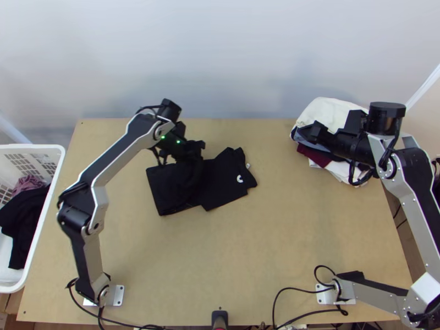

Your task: Fold the t-shirt

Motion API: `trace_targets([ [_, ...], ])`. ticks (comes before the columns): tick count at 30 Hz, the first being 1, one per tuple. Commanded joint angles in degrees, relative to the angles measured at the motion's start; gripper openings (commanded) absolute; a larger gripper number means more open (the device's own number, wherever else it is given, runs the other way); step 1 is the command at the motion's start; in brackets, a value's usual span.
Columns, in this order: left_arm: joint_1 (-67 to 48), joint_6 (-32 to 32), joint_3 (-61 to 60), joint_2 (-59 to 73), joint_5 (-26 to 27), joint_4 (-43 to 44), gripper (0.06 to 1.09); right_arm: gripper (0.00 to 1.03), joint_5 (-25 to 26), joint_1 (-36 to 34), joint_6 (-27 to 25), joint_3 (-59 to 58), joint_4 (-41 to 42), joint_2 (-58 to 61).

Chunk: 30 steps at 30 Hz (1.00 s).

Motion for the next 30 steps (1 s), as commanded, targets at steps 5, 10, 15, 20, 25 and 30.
trace_targets([
  [5, -4.1, -1.8, 8.2, 5.6, 0.2, -0.1, 0.1, 0.99, 1.0, 0.4, -1.0, -3.7, 0.9, -1.4],
  [10, -5.8, -2.0, 13.6, 9.8, 0.3, -1.0, 0.14, 0.99, 1.9, 0.3, -1.5, -4.0, 1.0, -1.2],
  [15, -7.2, -3.5, 18.1, 13.5, 0.4, 0.9, 1.05, 0.99, 2.6, 0.4, -1.5, -4.6, 1.0, -1.3],
  [20, -7.7, -7.1, 18.2, 12.7, 5.0, 9.5, 1.05, 0.99, 4.0, 1.8, -1.5, -8.5, 1.9, -1.2],
  [25, -6.4, -9.9, 18.4, 9.9, 5.7, 11.4, 1.05, 0.99, 5.3, 5.1, -1.5, -15.6, 7.5, 1.5],
  [30, -2.1, -8.4, 18.2, 4.4, 5.1, 9.5, 1.05, 0.99, 8.9, 12.1, -1.3, -15.1, 9.4, 7.7],
])
